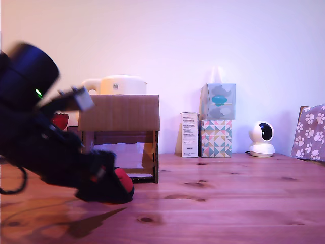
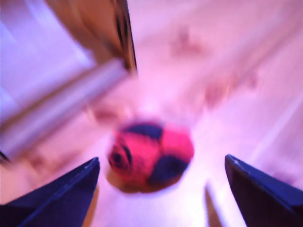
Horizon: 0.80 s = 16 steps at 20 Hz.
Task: Drop the footbag into the cardboard dice tower
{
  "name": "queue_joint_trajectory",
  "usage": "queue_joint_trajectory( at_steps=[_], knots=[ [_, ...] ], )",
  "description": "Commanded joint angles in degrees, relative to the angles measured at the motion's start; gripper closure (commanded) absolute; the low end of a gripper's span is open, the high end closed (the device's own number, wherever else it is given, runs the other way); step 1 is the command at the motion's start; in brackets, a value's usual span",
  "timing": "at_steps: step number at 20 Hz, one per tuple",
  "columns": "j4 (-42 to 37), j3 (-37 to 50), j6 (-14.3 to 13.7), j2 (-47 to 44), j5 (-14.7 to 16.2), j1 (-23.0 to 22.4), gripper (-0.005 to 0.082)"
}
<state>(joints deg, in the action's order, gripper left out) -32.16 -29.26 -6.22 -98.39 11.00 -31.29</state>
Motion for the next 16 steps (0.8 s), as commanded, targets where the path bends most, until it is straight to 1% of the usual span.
queue_joint_trajectory(
  at_steps=[1,2,3,4,7,8,9,10,11,14,16],
  knots=[
    [-0.7,-1.7,-0.2,-1.7,0.2,0.2,-0.0006],
    [-0.5,-2.4,-0.2,-2.3,0.1,0.2,0.0001],
    [-0.3,-2.8,-0.2,-2.6,0.1,0.2,0.0047],
    [-0.3,-3.0,-0.2,-2.6,0.1,0.2,0.0136],
    [1.4,-3.5,-0.2,-2.4,0.1,0.2,0.0583],
    [2.9,-3.6,0.3,-2.0,0.1,0.2,0.066],
    [5.2,-3.7,0.4,-1.1,0.2,0.2,0.0683],
    [7.5,-3.7,0.7,0.5,0.2,0.2,0.0682],
    [10.3,-3.7,1.8,2.6,0.2,0.2,0.0682],
    [17.8,-3.7,2.0,11.6,0.4,0.2,0.0682],
    [23.6,-3.7,5.2,18.5,0.5,0.2,0.0682]
  ],
)
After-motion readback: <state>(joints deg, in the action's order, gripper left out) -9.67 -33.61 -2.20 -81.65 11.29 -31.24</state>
